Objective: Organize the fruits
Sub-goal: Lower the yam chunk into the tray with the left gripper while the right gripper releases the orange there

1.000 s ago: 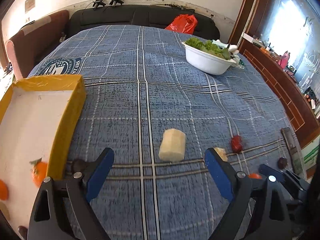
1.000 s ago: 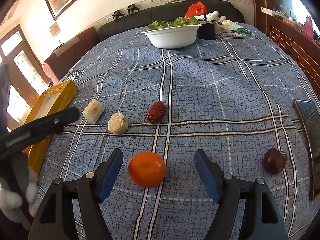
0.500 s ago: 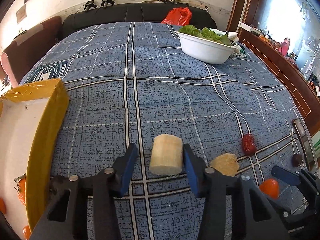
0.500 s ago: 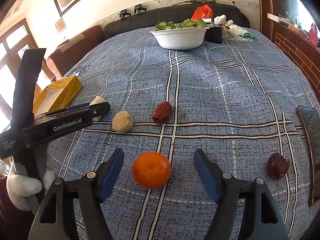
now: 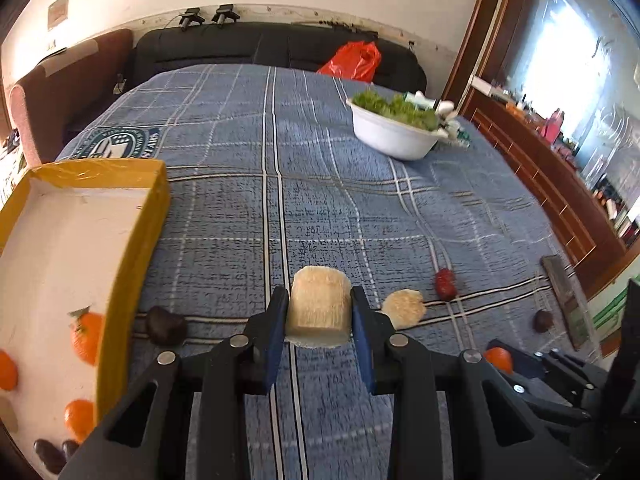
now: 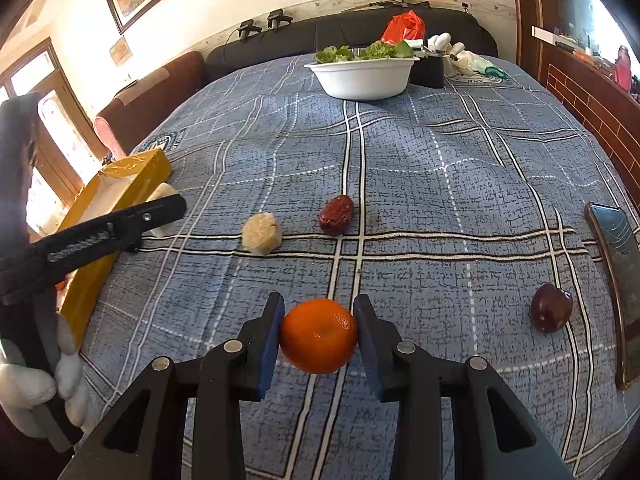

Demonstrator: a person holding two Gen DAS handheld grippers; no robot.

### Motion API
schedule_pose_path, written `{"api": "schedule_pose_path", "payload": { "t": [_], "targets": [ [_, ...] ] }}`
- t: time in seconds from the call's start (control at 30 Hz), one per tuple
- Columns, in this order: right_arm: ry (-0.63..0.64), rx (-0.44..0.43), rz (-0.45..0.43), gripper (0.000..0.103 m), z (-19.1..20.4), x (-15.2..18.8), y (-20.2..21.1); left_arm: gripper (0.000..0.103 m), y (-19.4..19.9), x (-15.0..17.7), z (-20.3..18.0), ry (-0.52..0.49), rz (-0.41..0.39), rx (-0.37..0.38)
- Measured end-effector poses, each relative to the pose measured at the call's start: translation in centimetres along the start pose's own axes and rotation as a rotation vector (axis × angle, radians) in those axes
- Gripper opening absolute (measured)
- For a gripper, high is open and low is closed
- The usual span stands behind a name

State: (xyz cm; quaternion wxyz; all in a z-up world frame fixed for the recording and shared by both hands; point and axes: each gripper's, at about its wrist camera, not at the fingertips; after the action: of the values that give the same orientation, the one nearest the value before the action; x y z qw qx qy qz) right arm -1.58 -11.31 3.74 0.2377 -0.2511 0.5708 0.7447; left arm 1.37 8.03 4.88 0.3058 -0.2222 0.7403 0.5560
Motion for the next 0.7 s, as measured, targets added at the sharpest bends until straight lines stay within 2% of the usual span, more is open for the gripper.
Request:
{"api": "schedule_pose_path", "payload": {
  "t": [0.23, 0.47, 0.7],
  "targets": [
    [0.033, -0.009, -0.054, 0.039, 2.5, 0.0, 2.9, 0.030, 6.7, 0.8, 3.6, 0.102, -0.085, 0.016],
    [0.096, -0.028, -0.100, 0.039, 6.4, 0.2, 5.8, 0.030, 12.8, 2.3, 9.9, 0.213, -0.172, -0.075],
    [0.178, -0.074, -0.128, 0.040, 11.4, -0.4, 7.2, 0.030, 17.3, 3.4, 15.7, 0.305, -0.229, -0.156]
  ]
}}
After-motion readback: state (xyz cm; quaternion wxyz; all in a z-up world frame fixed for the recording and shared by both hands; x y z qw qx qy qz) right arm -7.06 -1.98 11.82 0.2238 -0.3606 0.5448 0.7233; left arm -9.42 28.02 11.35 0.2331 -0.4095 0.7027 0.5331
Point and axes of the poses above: each gripper's, at about its wrist camera, not at the fingertips, and y roughly against the way its jaws point, z to its left, x to its underside, and after that the axes turned 4 degrees about -z, right-handed
